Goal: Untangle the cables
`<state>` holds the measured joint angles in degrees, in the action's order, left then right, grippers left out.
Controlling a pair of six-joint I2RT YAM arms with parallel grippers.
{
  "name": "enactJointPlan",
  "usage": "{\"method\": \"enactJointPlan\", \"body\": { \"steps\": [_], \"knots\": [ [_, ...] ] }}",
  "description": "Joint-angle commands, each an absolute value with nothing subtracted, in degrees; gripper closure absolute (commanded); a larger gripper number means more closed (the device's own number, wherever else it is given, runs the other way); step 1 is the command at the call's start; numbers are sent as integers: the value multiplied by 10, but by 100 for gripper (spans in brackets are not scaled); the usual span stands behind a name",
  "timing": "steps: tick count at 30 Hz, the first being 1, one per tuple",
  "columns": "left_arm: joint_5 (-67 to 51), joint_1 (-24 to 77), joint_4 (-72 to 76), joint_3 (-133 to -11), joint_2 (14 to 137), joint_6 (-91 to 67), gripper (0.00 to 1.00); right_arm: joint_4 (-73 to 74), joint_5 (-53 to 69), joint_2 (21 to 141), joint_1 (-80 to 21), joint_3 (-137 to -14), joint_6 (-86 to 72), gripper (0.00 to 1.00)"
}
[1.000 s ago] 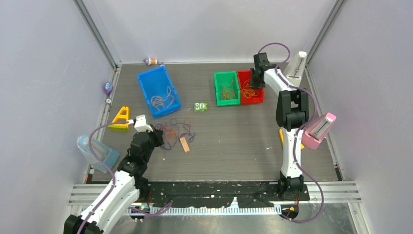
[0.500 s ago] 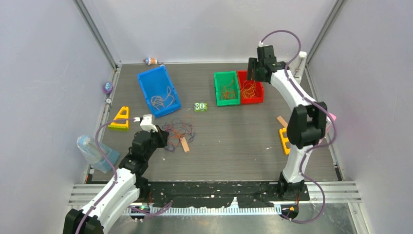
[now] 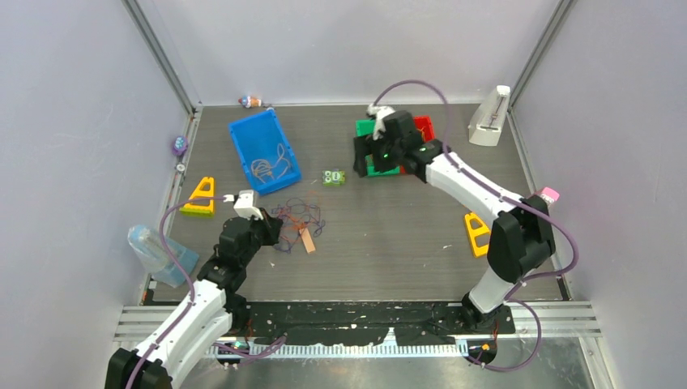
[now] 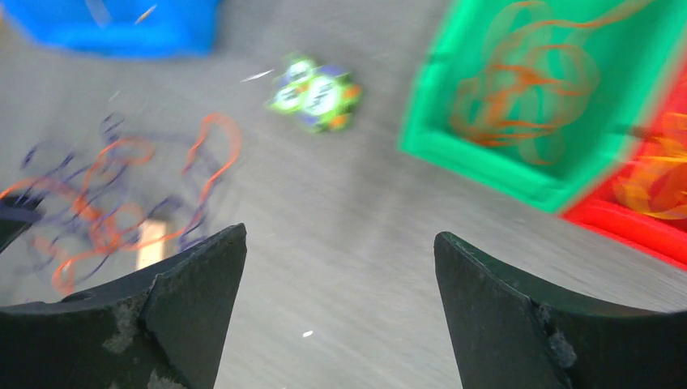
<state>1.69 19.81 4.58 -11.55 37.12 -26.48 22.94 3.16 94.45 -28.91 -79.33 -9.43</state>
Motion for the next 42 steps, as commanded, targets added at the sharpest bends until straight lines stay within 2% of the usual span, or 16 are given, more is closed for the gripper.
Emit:
{"method": "enactJointPlan", "body": {
  "steps": [1, 10, 17, 19, 23, 32, 34, 35, 37, 42],
  "knots": [
    [11, 199, 78, -131, 360, -255, 100, 167, 128, 957, -348, -797, -71, 10],
    [17, 199, 76, -130, 356, -256, 100, 103, 84, 1025, -425, -744, -226, 29],
    [20, 199, 77, -129, 357, -255, 100, 91, 33, 1057, -464, -741, -270, 33],
    [21, 199, 76, -128, 356, -256, 100, 64, 34, 1054, -472, -700, -286, 37],
    [19, 199, 77, -128, 356, -256, 100, -22, 55, 1053, -489, -648, -318, 39],
    [16, 199, 76, -130, 356, -257, 100, 36, 27, 1131, -517, -737, -306, 41],
    [19, 199, 76, -128, 351, -258, 100, 32, 16, 1123, -518, -734, -306, 54],
    [20, 199, 76, -127, 349, -258, 100, 31, 9, 1117, -518, -727, -304, 71],
    [24, 199, 74, -126, 347, -258, 100, 30, -35, 1092, -518, -705, -304, 91],
    [33, 199, 32, -144, 325, -288, 100, 28, -154, 956, -516, -607, -311, 95]
  ]
}}
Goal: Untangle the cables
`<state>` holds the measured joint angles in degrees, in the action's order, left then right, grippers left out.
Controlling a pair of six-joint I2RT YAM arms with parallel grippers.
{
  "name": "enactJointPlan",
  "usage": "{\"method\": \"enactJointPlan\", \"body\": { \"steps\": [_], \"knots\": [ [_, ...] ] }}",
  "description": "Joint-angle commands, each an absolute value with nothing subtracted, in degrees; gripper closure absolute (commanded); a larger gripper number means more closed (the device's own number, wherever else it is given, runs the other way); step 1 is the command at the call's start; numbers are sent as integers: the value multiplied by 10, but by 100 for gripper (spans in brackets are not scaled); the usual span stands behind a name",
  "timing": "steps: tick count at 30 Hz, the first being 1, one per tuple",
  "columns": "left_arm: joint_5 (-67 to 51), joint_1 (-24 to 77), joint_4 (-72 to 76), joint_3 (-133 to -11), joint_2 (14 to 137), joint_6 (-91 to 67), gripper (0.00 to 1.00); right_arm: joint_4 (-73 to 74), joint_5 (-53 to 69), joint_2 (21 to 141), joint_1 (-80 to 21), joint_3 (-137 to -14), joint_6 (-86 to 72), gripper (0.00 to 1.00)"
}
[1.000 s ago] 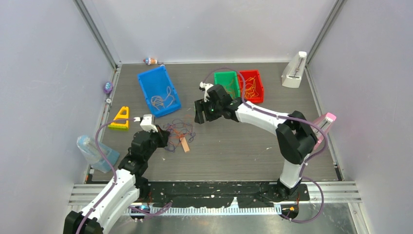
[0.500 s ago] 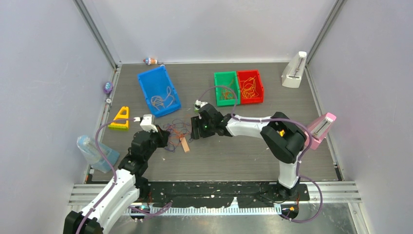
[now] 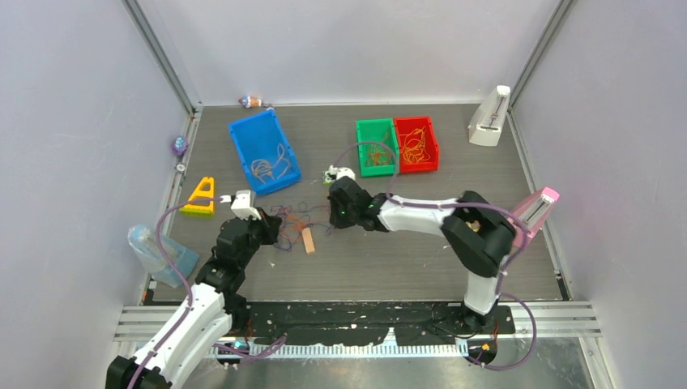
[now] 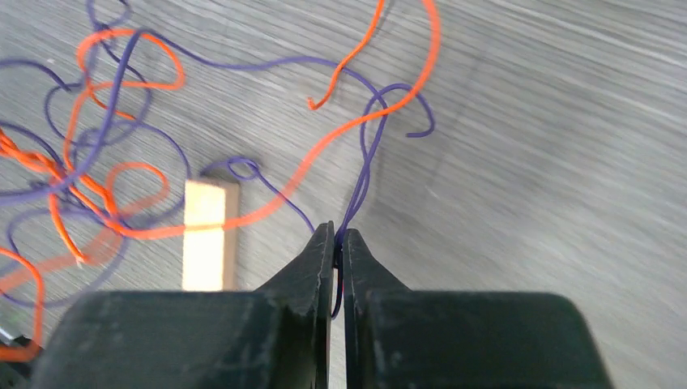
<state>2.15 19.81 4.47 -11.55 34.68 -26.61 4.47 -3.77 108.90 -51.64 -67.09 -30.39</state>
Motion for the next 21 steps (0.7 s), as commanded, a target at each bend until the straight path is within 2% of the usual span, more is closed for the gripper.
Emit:
{"method": "enactJointPlan", "body": {
  "steps": [1, 7, 11, 16, 18, 20, 21],
  "knots": [
    [26, 199, 17, -158, 320, -297, 100, 28, -168, 909, -514, -592, -312, 95],
    [37, 199, -108, -243, 320, -309, 97, 119, -256, 681, -447, -489, -322, 95],
    [107, 198, -133, -237, 326, -333, 97, 194, -219, 551, -282, -443, -315, 95],
    [172, 198, -152, -220, 340, -385, 96, 259, -236, 449, -166, -426, -298, 95],
    [239, 198, -203, -226, 345, -431, 90, 296, -290, 441, -145, -438, -315, 95],
    [293, 198, -240, -229, 355, -453, 78, 314, -314, 434, -134, -446, -324, 95],
    [301, 198, -251, -232, 359, -452, 60, 321, -320, 431, -131, -450, -330, 95]
  ]
}}
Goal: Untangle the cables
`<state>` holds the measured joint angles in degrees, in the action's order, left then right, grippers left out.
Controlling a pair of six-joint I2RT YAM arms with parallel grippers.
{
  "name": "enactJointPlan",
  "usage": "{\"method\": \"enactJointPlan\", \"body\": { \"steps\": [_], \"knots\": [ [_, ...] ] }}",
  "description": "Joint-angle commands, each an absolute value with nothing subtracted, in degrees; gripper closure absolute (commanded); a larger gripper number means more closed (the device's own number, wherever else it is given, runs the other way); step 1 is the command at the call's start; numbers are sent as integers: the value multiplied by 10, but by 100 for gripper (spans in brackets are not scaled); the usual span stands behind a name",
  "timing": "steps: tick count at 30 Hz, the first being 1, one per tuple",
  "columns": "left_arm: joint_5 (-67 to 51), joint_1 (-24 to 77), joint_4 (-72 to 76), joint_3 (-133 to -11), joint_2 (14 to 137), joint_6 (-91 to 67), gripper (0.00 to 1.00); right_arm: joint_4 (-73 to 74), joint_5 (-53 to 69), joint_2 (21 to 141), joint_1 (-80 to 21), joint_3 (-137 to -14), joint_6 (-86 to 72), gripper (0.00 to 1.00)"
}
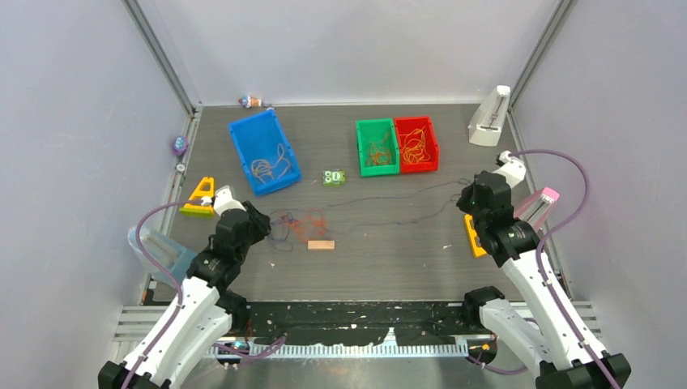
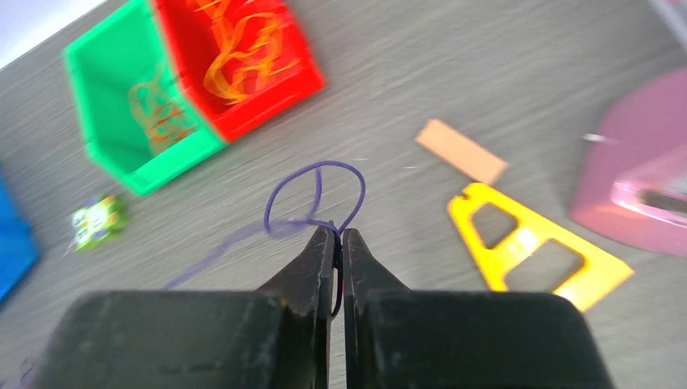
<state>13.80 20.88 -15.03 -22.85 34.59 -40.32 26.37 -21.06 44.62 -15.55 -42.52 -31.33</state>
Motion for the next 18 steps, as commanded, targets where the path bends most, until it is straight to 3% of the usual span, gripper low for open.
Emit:
{"method": "enactJointPlan", "body": {
  "steps": [1, 4, 9, 13, 18],
  "knots": [
    [305, 198, -262, -236, 364, -451, 48, 322, -323, 426, -130, -450, -332, 95],
    [290, 198, -260, -236, 372, -430, 38, 302, -298, 425, -128, -450, -314, 95],
    [243, 198, -235, -245, 377, -403, 36, 262, -182, 451, -128, -460, -278, 95],
    [12, 202, -137, -247, 380, -290, 34, 241, -75, 468, -128, -475, -232, 95],
    [-36, 262, -112, -306, 461, -236, 34, 248, 45, 494, -128, -526, -202, 95]
  ]
}}
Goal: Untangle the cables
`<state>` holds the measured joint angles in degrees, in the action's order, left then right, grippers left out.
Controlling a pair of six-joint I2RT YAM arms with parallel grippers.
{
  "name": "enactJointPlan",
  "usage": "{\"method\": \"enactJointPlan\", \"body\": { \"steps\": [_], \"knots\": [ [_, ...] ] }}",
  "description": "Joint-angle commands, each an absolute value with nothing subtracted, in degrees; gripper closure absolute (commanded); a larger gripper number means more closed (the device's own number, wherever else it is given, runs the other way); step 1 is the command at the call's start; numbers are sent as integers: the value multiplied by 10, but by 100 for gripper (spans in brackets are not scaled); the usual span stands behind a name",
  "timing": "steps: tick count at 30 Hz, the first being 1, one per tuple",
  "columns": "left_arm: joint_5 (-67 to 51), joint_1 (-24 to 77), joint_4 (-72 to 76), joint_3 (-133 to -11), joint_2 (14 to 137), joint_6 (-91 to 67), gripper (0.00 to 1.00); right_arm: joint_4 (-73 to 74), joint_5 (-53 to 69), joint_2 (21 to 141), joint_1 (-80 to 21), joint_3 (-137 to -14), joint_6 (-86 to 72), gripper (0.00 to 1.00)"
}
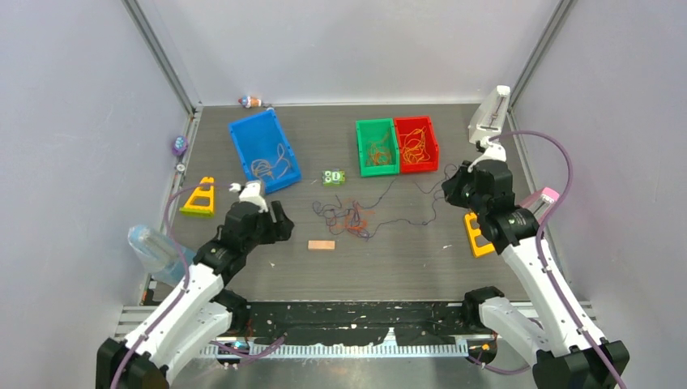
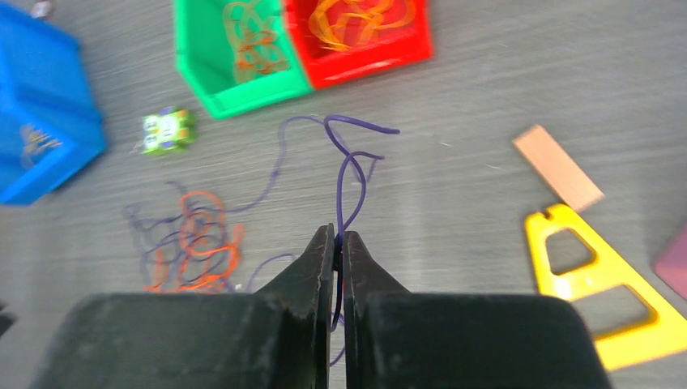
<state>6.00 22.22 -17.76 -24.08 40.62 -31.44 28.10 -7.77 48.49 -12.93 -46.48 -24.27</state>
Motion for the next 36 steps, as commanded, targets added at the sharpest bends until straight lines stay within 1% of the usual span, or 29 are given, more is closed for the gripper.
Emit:
{"method": "enactJointPlan", "body": {
  "steps": [1, 3, 7, 8, 10, 12, 14, 15, 17, 19, 24, 28, 29, 33, 36],
  "knots": [
    [-46, 272, -112, -322, 481, -230, 34, 249, 58, 496, -128, -544, -197, 95],
    [-75, 294, -97, -349, 515, -227, 33, 248, 105, 502, -128, -572, -191, 95],
    [-92, 363, -29, -386, 551, -226, 26, 253, 223, 516, -130, -635, -187, 95],
    [-91, 378, -11, -397, 559, -227, 24, 256, 236, 518, -133, -645, -187, 95],
    [-126, 395, 38, -418, 576, -226, 21, 261, 256, 526, -141, -677, -183, 95],
    [-150, 402, 68, -441, 592, -228, 13, 271, 264, 531, -150, -693, -178, 95],
    [-150, 408, 91, -463, 598, -221, 4, 282, 278, 536, -159, -704, -165, 95],
    [-144, 409, 102, -472, 599, -216, 1, 287, 291, 540, -166, -708, -160, 95],
    [-127, 409, 117, -498, 603, -208, 0, 308, 303, 548, -179, -716, -137, 95],
    [-134, 409, 119, -532, 616, -196, 0, 323, 309, 554, -193, -717, -116, 95],
    [-260, 409, 127, -613, 679, -181, 0, 331, 321, 571, -223, -709, -92, 95],
    [-318, 409, 151, -632, 720, -176, 1, 335, 317, 582, -242, -716, -88, 95],
    [-324, 409, 155, -631, 727, -173, 2, 333, 316, 582, -242, -718, -89, 95],
    [-331, 409, 158, -624, 757, -153, 11, 326, 309, 573, -243, -723, -98, 95],
    [-326, 417, 160, -622, 781, -132, 16, 325, 310, 568, -243, -730, -103, 95]
  ]
}}
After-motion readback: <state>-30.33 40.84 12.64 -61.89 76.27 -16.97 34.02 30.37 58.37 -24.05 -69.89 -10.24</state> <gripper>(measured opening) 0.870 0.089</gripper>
